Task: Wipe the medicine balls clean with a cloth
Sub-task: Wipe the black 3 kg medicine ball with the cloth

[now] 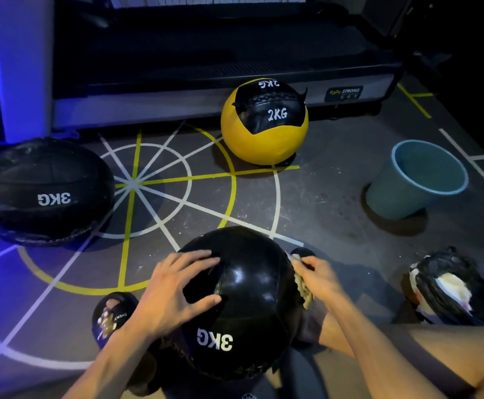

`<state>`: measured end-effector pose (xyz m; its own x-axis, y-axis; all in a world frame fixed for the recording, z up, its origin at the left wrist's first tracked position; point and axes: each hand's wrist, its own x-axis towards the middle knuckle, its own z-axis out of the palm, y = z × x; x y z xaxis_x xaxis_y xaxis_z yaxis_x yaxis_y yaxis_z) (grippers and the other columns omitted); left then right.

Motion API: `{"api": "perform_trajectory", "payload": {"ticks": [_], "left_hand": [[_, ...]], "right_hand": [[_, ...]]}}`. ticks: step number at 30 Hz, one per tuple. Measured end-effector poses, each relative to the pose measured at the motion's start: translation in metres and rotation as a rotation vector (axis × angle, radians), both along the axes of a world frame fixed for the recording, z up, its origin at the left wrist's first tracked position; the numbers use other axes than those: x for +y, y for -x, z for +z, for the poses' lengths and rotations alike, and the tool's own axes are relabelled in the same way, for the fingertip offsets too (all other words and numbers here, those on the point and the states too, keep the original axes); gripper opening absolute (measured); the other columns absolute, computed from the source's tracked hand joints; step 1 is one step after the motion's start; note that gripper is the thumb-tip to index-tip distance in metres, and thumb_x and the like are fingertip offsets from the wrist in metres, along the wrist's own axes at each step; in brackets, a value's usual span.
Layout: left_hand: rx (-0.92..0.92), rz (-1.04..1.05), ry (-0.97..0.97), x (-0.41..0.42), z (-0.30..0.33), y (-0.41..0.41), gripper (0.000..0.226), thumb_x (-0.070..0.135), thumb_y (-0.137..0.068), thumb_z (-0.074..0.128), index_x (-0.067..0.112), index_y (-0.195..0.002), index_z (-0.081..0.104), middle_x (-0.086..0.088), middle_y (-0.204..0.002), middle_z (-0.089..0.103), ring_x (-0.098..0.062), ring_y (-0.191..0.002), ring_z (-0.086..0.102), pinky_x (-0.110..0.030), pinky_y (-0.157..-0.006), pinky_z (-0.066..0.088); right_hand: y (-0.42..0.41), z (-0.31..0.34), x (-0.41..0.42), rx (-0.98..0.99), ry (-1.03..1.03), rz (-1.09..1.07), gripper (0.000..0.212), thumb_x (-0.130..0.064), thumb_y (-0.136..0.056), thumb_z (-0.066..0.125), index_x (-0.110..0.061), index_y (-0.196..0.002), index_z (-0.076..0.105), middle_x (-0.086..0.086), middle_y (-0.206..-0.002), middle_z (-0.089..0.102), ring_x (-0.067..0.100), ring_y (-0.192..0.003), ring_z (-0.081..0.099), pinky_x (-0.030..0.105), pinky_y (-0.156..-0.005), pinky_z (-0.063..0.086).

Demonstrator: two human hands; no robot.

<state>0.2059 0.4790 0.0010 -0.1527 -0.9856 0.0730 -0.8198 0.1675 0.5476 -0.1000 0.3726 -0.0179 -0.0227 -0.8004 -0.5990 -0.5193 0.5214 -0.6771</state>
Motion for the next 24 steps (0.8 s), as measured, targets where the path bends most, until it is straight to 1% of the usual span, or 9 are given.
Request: {"api": "perform_trajectory", "payload": {"ticks": [2,4,7,11,13,16,18,20,24], "left_hand": [[0.015,0.031,-0.019,0.009,-0.008,0.000,0.065,0.078,-0.088,0.056,0.046,-0.144,0.052,0.032,-0.153,0.038,0.002,-0.135,0.038,-0.025,-0.110,0.032],[0.027,0.055,-0.018,0.018,-0.017,0.007,0.064,0.074,-0.092,0.054,0.043,-0.149,0.049,0.030,-0.158,0.034,-0.002,-0.138,0.038,-0.019,-0.114,0.027],[0.028,0.082,0.012,0.019,-0.024,0.019,0.062,0.069,-0.097,0.049,0.040,-0.153,0.045,0.026,-0.163,0.029,-0.008,-0.143,0.037,-0.027,-0.118,0.030],[0.024,0.091,0.026,0.020,-0.030,0.031,0.060,0.062,-0.101,0.048,0.037,-0.155,0.042,0.022,-0.166,0.025,-0.011,-0.150,0.031,-0.040,-0.120,0.031],[0.018,0.086,0.047,0.019,-0.031,0.039,0.059,0.060,-0.101,0.050,0.035,-0.154,0.044,0.019,-0.166,0.027,-0.012,-0.149,0.033,-0.043,-0.119,0.033],[-0.007,0.077,0.062,0.020,-0.030,0.043,0.059,0.062,-0.102,0.049,0.034,-0.153,0.046,0.015,-0.165,0.031,-0.013,-0.148,0.035,-0.045,-0.119,0.036],[0.011,0.070,0.045,0.021,-0.029,0.036,0.062,0.066,-0.101,0.047,0.034,-0.154,0.043,0.016,-0.166,0.027,-0.010,-0.151,0.030,-0.043,-0.122,0.031],[0.092,0.041,-0.009,0.023,-0.029,0.027,0.070,0.067,-0.099,0.050,0.029,-0.158,0.037,0.015,-0.169,0.020,-0.004,-0.155,0.019,-0.039,-0.126,0.022],[0.158,-0.018,-0.006,0.025,-0.030,0.026,0.078,0.061,-0.098,0.058,0.018,-0.158,0.037,0.009,-0.170,0.018,-0.005,-0.157,0.010,-0.034,-0.129,0.008]], "right_hand": [[0.002,-0.001,-0.002,0.154,0.059,0.028,0.021,-0.028,-0.101,0.060,-0.017,-0.087,0.071,-0.001,-0.063,0.067,0.010,-0.049,0.059,0.019,-0.045,0.046],[-0.004,-0.002,-0.009,0.253,0.110,0.049,0.027,-0.026,-0.101,0.061,-0.018,-0.076,0.070,-0.004,-0.058,0.067,0.007,-0.044,0.060,0.019,-0.045,0.046],[-0.027,0.002,-0.028,0.398,0.158,0.120,0.039,-0.029,-0.101,0.058,-0.011,-0.068,0.068,-0.001,-0.049,0.064,0.010,-0.035,0.058,0.020,-0.042,0.047],[-0.089,0.022,-0.064,0.442,0.326,0.368,0.042,-0.025,-0.099,0.063,-0.014,-0.059,0.063,0.001,-0.055,0.061,0.015,-0.052,0.060,0.032,-0.067,0.058],[-0.133,0.028,-0.067,0.446,0.431,0.570,0.034,-0.016,-0.096,0.065,-0.017,-0.061,0.066,0.002,-0.067,0.063,0.018,-0.067,0.062,0.029,-0.076,0.053],[-0.179,0.031,-0.056,0.351,0.452,0.863,0.018,-0.013,-0.095,0.065,-0.017,-0.084,0.079,-0.002,-0.106,0.074,0.017,-0.100,0.068,0.030,-0.089,0.052],[-0.175,0.032,-0.067,0.360,0.431,0.871,0.016,-0.016,-0.096,0.066,-0.018,-0.103,0.080,-0.003,-0.120,0.072,0.016,-0.110,0.066,0.030,-0.100,0.049],[-0.153,0.032,-0.084,0.492,0.409,0.781,0.017,-0.020,-0.095,0.067,-0.018,-0.108,0.078,0.003,-0.114,0.075,0.021,-0.106,0.068,0.030,-0.096,0.049],[-0.139,0.030,-0.101,0.597,0.317,0.666,0.009,-0.027,-0.091,0.074,-0.021,-0.091,0.080,0.004,-0.091,0.078,0.018,-0.081,0.071,0.028,-0.082,0.055]]}}
